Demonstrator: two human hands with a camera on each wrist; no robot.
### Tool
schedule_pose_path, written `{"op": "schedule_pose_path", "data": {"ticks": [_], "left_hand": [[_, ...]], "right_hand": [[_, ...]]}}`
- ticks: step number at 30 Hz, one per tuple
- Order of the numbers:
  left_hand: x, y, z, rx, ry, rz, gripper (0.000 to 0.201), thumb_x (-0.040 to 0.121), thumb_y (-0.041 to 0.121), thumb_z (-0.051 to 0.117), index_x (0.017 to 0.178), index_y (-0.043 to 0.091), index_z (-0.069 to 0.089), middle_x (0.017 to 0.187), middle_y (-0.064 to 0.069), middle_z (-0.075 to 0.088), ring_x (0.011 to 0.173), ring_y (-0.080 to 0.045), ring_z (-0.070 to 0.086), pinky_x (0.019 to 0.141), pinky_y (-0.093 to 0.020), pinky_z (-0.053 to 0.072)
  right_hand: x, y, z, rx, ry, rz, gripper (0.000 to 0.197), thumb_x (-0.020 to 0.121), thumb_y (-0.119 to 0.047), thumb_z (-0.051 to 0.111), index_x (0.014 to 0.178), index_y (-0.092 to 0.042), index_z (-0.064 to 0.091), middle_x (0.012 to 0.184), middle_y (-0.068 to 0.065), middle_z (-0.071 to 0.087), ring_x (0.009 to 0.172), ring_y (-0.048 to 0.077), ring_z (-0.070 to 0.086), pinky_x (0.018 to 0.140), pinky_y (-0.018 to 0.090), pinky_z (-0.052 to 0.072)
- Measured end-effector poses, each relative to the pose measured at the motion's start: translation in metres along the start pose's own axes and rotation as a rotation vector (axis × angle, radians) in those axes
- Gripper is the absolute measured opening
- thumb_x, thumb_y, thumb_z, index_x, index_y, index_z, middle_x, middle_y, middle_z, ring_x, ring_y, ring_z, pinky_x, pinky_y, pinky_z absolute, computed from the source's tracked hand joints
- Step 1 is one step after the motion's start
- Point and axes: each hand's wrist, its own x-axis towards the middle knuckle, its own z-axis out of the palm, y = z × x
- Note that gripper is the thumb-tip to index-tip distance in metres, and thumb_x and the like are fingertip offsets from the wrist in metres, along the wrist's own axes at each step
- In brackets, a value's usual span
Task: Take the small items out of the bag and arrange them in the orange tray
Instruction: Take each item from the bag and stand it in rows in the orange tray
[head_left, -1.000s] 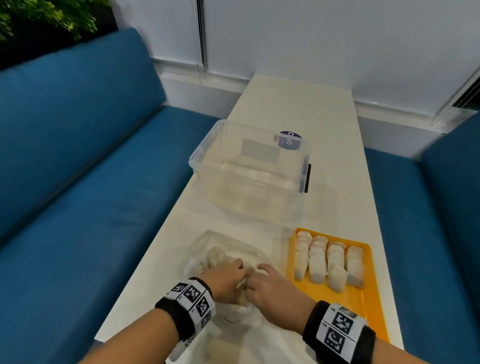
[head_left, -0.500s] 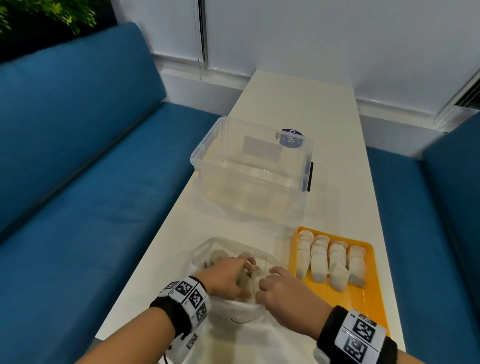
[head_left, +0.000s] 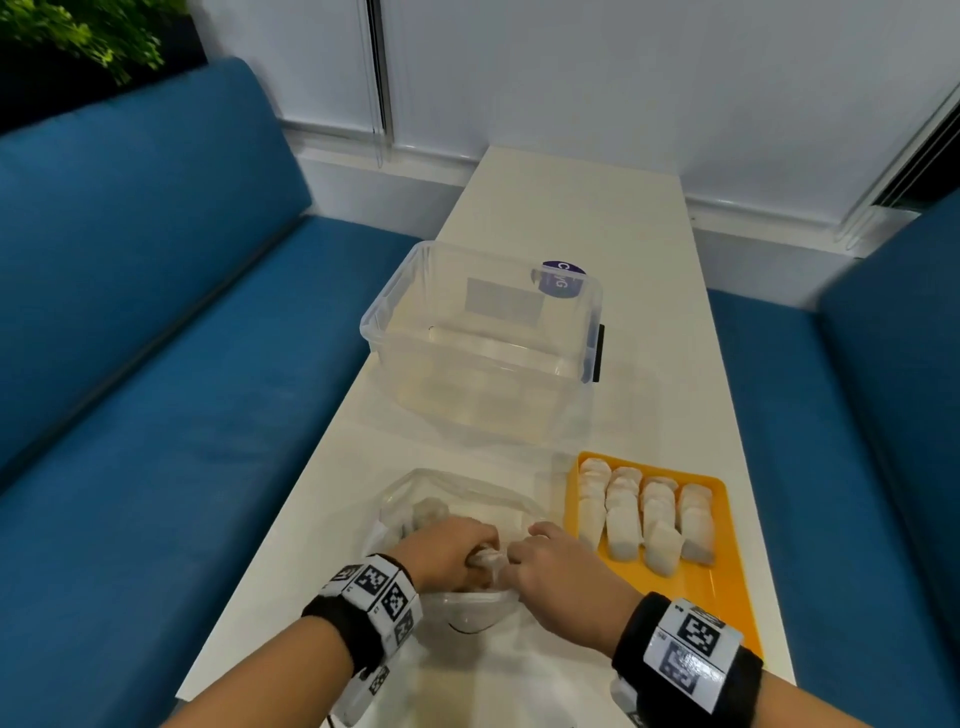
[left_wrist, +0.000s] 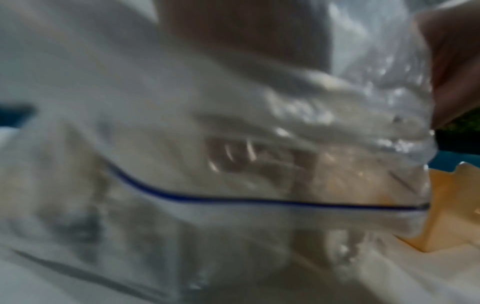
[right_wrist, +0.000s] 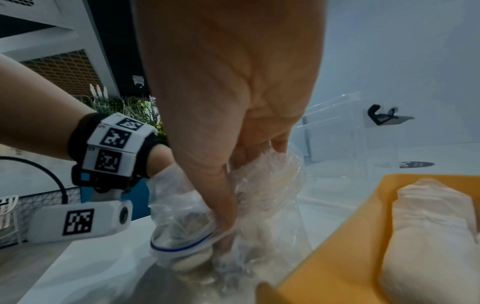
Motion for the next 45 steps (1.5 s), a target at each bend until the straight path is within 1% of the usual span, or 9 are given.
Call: {"op": "schedule_pose_path", "data": {"ticks": [4, 11, 15, 18, 22, 29, 33, 40, 45], "left_hand": [[-0.015, -0.012, -0.014, -0.141, 0.18, 0.009, 0.019, 0.083, 0.019, 0.064, 0.101, 0.017, 0.068, 0.096, 0.001, 0.068, 0.086, -0.01, 0.061, 0.075, -0.02, 0.047], [-0.04, -0.009, -0.035, -0.406, 0.413, 0.016, 0.027, 0.079, 0.016, 0.072, 0.08, 0.041, 0.061, 0.085, 0.012, 0.066, 0.089, -0.004, 0.058, 0.073, -0.01, 0.043], [-0.055, 0.006, -0.05, -0.673, 0.464, -0.022, 0.013, 0.08, 0.017, 0.072, 0.086, 0.028, 0.068, 0.08, 0.012, 0.069, 0.072, 0.0, 0.062, 0.065, -0.013, 0.047], [-0.061, 0.024, -0.058, -0.858, 0.405, -0.008, 0.007, 0.083, 0.013, 0.068, 0.085, 0.02, 0.069, 0.07, 0.009, 0.072, 0.066, 0.001, 0.063, 0.059, -0.011, 0.047], [-0.058, 0.045, -0.057, -0.935, 0.262, 0.038, 0.014, 0.085, 0.011, 0.065, 0.095, 0.02, 0.068, 0.082, 0.007, 0.074, 0.077, -0.004, 0.066, 0.07, -0.019, 0.052], [-0.047, 0.066, -0.048, -1.06, 0.219, 0.094, 0.043, 0.074, 0.029, 0.071, 0.115, 0.019, 0.063, 0.109, -0.004, 0.071, 0.1, -0.017, 0.068, 0.076, -0.023, 0.054], [-0.042, 0.073, -0.047, -1.192, 0.194, 0.099, 0.056, 0.068, 0.038, 0.068, 0.118, 0.014, 0.061, 0.112, -0.006, 0.07, 0.102, -0.019, 0.066, 0.077, -0.024, 0.052], [-0.041, 0.076, -0.047, -1.34, 0.07, 0.055, 0.047, 0.079, 0.015, 0.059, 0.122, -0.003, 0.055, 0.121, -0.022, 0.063, 0.109, -0.034, 0.062, 0.094, -0.039, 0.052], [-0.041, 0.077, -0.044, -1.406, 0.137, 0.091, 0.041, 0.072, 0.006, 0.059, 0.113, 0.0, 0.06, 0.106, -0.019, 0.069, 0.097, -0.027, 0.068, 0.079, -0.028, 0.057]], "right_hand": [[0.001, 0.004, 0.004, 0.031, 0.004, 0.037, 0.021, 0.05, -0.02, 0.08, 0.064, -0.028, 0.065, 0.059, -0.009, 0.057, 0.051, 0.011, 0.056, 0.063, 0.025, 0.055], [-0.001, 0.007, -0.007, 0.275, 0.154, 0.061, 0.033, 0.063, -0.014, 0.075, 0.093, -0.017, 0.064, 0.097, 0.005, 0.065, 0.088, 0.024, 0.064, 0.079, 0.034, 0.056], [-0.017, 0.011, -0.019, 0.546, 0.178, 0.085, 0.037, 0.086, -0.02, 0.059, 0.122, -0.023, 0.054, 0.137, -0.003, 0.042, 0.134, 0.008, 0.03, 0.108, 0.014, 0.023], [-0.024, 0.01, -0.036, 0.875, 0.334, 0.247, 0.023, 0.09, -0.027, 0.057, 0.113, -0.029, 0.056, 0.12, -0.014, 0.052, 0.113, -0.008, 0.044, 0.097, 0.009, 0.033], [-0.024, 0.01, -0.054, 1.328, 0.509, 0.503, 0.027, 0.087, -0.029, 0.064, 0.109, -0.034, 0.05, 0.104, -0.008, 0.056, 0.085, 0.004, 0.062, 0.071, 0.021, 0.051], [-0.035, 0.017, -0.059, 1.68, 0.534, 0.52, 0.024, 0.089, -0.009, 0.061, 0.112, -0.013, 0.059, 0.104, 0.017, 0.061, 0.082, 0.02, 0.067, 0.074, 0.026, 0.056], [-0.038, 0.014, -0.058, 1.841, 0.614, 0.514, 0.023, 0.087, -0.008, 0.064, 0.109, -0.009, 0.058, 0.096, 0.01, 0.063, 0.082, 0.019, 0.069, 0.073, 0.025, 0.056], [-0.027, 0.011, -0.053, 1.608, 0.658, 0.586, 0.03, 0.083, -0.013, 0.07, 0.107, -0.02, 0.053, 0.091, 0.002, 0.053, 0.074, 0.004, 0.058, 0.066, 0.018, 0.05], [-0.035, 0.018, -0.049, 1.267, 0.692, 0.638, 0.029, 0.079, -0.024, 0.072, 0.096, -0.028, 0.049, 0.089, -0.007, 0.047, 0.08, 0.004, 0.045, 0.067, 0.013, 0.038]]}}
